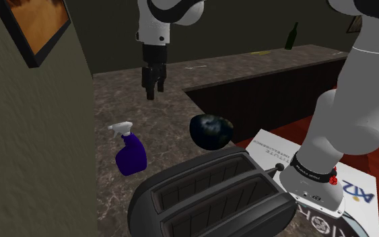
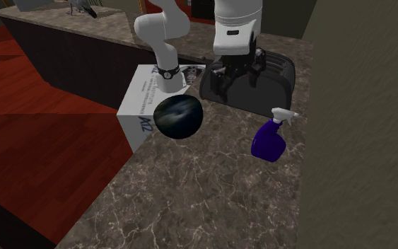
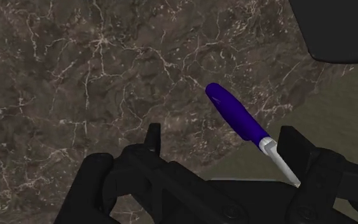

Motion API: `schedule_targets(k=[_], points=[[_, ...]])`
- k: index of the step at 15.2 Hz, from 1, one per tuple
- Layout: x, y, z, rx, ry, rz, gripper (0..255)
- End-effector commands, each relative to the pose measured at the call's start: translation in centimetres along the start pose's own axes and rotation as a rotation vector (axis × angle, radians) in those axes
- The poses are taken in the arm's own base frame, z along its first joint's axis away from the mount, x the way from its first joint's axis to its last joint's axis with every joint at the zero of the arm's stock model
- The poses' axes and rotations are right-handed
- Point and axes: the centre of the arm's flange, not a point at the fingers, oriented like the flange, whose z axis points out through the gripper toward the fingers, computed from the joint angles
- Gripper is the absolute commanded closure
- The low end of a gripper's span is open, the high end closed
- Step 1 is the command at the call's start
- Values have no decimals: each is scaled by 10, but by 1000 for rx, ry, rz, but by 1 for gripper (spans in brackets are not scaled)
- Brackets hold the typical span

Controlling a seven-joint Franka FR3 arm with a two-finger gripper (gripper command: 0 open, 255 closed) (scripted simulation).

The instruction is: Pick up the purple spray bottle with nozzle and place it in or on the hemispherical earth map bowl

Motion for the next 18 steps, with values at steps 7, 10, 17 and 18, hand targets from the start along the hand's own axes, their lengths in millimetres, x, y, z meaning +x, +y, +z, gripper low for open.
schedule_targets(k=[7,10,17,18], points=[[58,-72,47,51,-56,-204,0],[60,-77,61,54,-60,-216,0],[59,-78,90,54,-60,-216,0],[59,-78,90,54,-60,-216,0]])
